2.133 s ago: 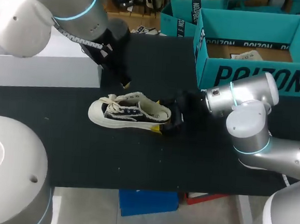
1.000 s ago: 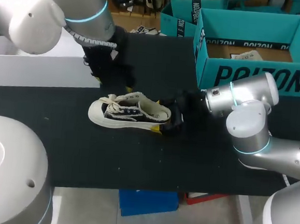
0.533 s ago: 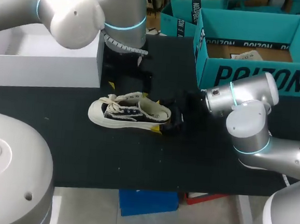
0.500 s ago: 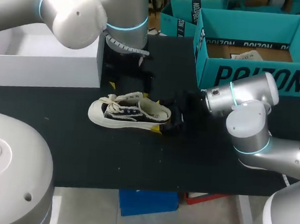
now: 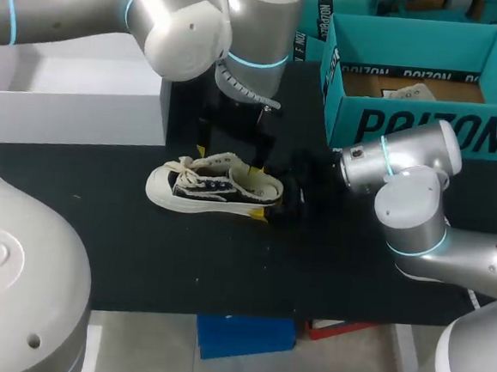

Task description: Take the shoe out of the shoebox, open the shoe tongue, remove and reinsert the insole, then place the shoe into the shoebox

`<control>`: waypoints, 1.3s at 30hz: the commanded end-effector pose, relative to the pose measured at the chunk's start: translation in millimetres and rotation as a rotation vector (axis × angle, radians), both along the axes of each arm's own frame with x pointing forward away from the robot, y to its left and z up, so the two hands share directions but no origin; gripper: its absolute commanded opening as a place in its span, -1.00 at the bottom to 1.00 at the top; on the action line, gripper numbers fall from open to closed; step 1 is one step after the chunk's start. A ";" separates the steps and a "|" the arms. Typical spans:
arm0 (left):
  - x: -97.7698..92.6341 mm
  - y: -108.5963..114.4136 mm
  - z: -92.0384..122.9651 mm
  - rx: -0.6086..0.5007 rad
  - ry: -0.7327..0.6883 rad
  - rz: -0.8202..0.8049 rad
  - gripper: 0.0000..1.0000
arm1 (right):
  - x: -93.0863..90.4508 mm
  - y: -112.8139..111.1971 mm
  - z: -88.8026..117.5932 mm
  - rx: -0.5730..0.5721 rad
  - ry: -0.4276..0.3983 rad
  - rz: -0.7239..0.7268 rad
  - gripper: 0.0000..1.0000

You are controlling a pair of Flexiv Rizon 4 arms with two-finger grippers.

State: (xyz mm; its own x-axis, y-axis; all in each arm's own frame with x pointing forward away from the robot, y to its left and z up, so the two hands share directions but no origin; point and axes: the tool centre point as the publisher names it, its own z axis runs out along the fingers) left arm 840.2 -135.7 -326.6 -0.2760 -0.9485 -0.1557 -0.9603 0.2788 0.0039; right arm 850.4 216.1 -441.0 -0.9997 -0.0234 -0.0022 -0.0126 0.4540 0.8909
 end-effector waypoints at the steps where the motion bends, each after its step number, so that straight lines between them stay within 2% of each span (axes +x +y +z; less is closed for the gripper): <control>1: 2.1 -9.4 -10.0 0.083 0.013 0.012 1.00 | 1.0 4.3 -6.2 -0.001 0.001 -0.001 -1.00; 11: 2.0 -7.1 -30.7 0.154 0.034 0.026 1.00 | 1.0 4.3 -6.2 -0.001 0.001 -0.001 -1.00; 23: 3.0 -4.4 -38.4 0.197 0.038 0.036 1.00 | 1.0 4.3 -6.2 -0.001 0.001 -0.001 -1.00; 25: 2.7 -2.9 -39.6 0.203 0.041 0.038 0.81 | 1.0 4.3 -6.2 -0.001 0.001 -0.001 -1.00; 27: 2.1 -1.3 -40.9 0.210 0.046 0.040 0.72 | 1.0 4.3 -6.2 -0.001 0.001 -0.001 -1.00; 29: 1.5 0.5 -42.2 0.216 0.049 0.040 0.41 | 1.0 4.3 -6.2 -0.001 0.001 -0.001 -1.00; 31: 1.3 2.2 -44.1 0.221 0.056 0.042 0.33 | 1.0 4.3 -6.2 -0.001 0.001 -0.001 -1.00; 33: 1.2 3.2 -45.9 0.227 0.062 0.041 -0.10 | 1.0 4.3 -6.2 -0.001 0.001 -0.001 -1.00; 35: 0.8 3.8 -47.1 0.231 0.066 0.040 -0.28 | 1.0 4.3 -6.2 -0.001 0.001 -0.001 -1.00; 36: 0.4 4.1 -47.7 0.233 0.068 0.039 -0.58 | 1.0 4.3 -6.2 -0.001 0.001 -0.001 -1.00; 37: 0.0 4.4 -48.2 0.235 0.071 0.038 -1.00 | 1.0 4.3 -6.2 -0.001 0.001 -0.001 -1.00; 39: -0.3 5.3 -48.7 0.236 0.075 0.037 -1.00 | 1.0 4.3 -6.2 -0.001 0.001 -0.001 -1.00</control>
State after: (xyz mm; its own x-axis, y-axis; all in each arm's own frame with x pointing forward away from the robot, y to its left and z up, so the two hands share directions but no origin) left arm 838.4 -129.3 -373.6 -0.2588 -0.8987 -0.3541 -0.9652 0.2263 0.1310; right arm 850.5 216.1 -441.0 -0.9997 -0.0235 -0.0021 -0.0126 0.4540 0.8909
